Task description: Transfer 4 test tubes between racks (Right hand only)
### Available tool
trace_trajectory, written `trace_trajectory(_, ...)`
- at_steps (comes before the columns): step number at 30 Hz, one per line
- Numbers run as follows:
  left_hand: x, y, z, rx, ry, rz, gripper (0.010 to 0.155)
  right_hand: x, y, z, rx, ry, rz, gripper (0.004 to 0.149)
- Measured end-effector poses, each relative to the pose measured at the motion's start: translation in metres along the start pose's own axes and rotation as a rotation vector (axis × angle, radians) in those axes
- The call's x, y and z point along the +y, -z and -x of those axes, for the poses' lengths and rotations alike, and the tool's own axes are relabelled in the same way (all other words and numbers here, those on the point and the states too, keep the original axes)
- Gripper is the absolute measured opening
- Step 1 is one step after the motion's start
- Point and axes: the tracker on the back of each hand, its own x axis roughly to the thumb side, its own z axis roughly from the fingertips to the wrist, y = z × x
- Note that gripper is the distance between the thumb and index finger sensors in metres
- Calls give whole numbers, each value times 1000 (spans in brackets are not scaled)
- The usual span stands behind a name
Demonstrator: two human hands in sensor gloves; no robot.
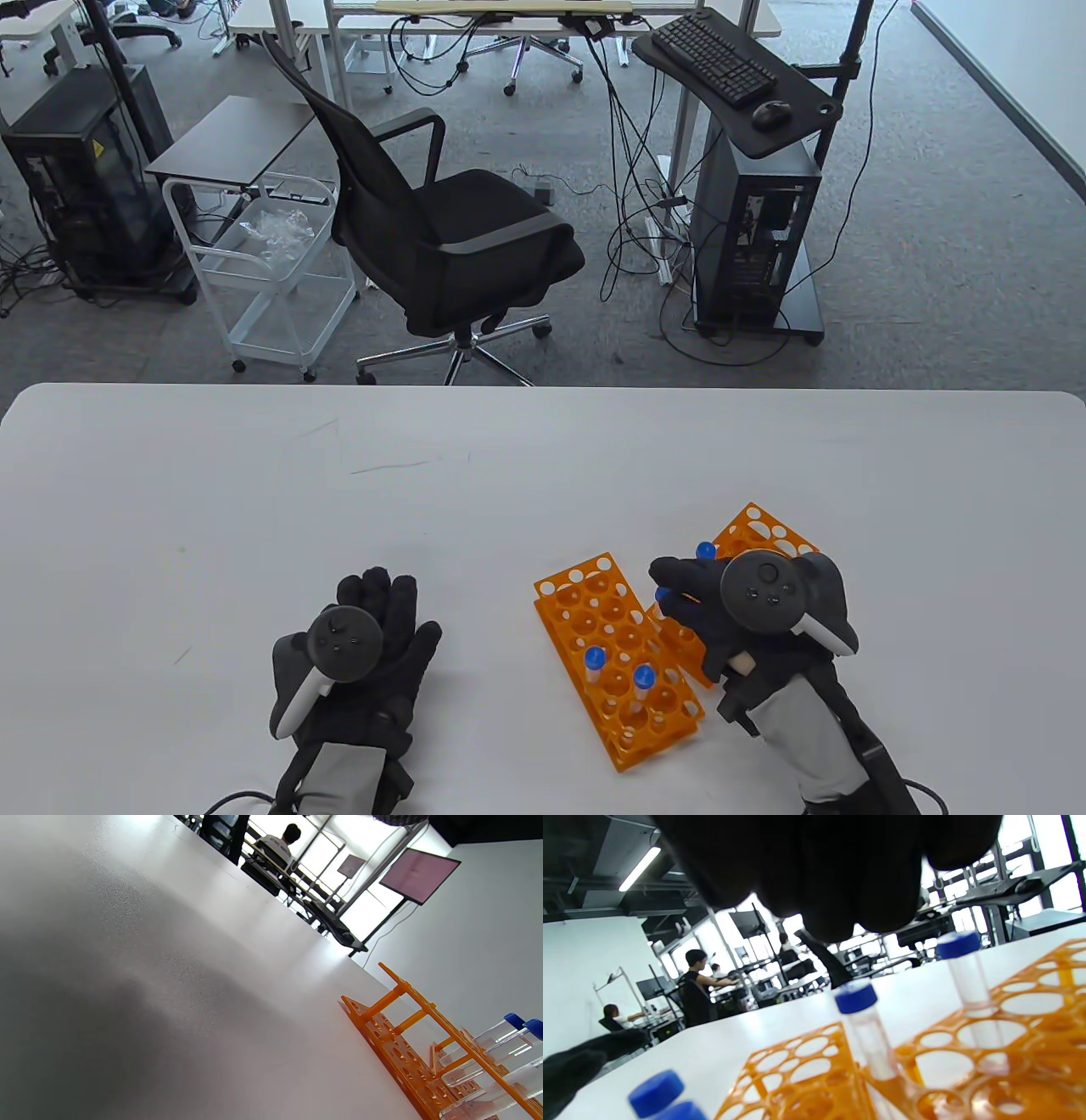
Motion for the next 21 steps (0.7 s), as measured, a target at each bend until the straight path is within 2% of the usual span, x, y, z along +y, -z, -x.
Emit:
trace_trajectory(12,-1,1,0,-11,-7,5,68,20,33,-9,93,-141,-91,49)
trace_trajectory(21,0,0,0,-8,-8,8,68,30,33,-4,110,-188,-115,50)
